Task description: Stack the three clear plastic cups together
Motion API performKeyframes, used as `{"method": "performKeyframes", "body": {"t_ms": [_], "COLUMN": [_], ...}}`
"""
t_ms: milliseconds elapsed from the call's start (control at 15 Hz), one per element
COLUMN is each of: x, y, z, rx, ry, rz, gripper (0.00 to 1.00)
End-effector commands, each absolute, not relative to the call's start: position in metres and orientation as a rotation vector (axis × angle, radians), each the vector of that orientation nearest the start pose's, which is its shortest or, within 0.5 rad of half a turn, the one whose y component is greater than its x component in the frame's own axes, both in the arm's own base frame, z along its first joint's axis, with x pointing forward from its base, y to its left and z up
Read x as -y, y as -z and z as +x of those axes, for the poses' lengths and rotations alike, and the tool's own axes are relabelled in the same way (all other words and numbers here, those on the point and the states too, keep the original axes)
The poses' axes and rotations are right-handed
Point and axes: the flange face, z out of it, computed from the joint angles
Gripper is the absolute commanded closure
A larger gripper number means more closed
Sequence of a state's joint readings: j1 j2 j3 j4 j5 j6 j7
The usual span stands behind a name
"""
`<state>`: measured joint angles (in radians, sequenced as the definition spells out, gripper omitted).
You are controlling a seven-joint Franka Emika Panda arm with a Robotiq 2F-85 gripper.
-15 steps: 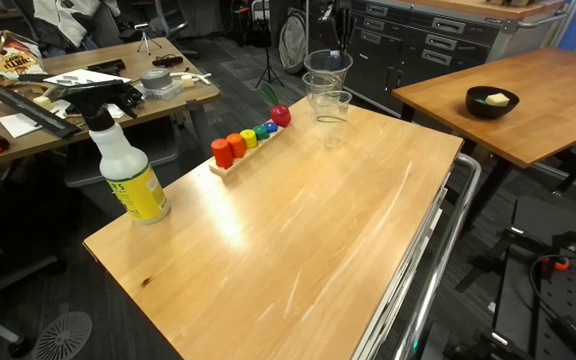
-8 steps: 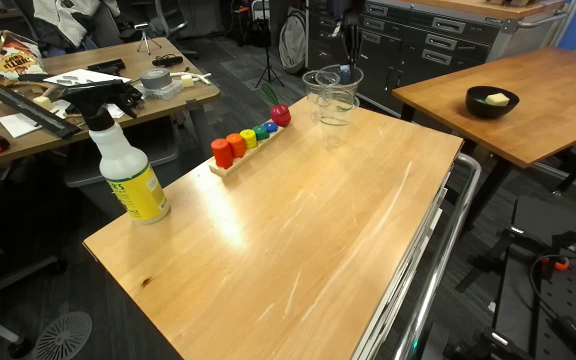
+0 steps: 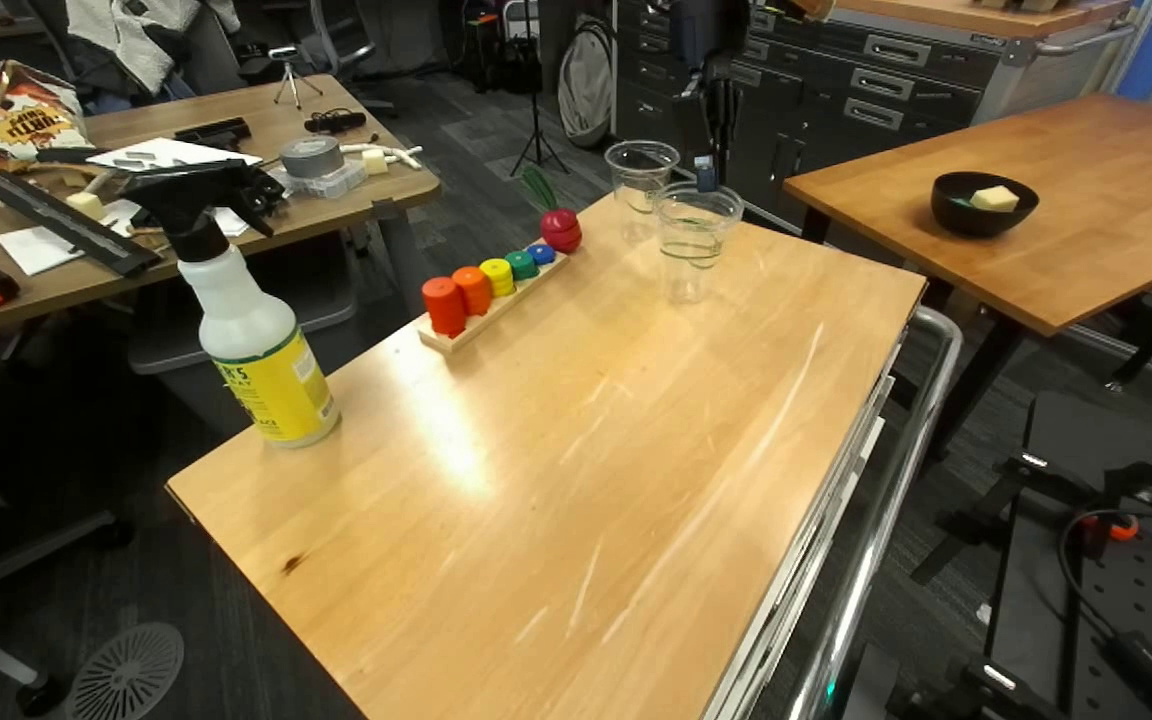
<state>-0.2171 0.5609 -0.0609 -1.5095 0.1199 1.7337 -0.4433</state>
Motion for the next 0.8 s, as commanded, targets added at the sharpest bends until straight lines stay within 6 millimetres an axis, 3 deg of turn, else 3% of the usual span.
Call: {"method": "performKeyframes", "body": {"t_ms": [0,333,733], "x": [0.161,0.160,0.157], "y": [-0.339,-0.349,-0.316], "z": [0.640,0.639,0.631], "rx": [0.246,0.285,0.344], "ry": [-0.337,-0.295,-0.361], "rz": [-2.952,-3.015,-3.018], "gripper": [0.39,0.02,0.00]}}
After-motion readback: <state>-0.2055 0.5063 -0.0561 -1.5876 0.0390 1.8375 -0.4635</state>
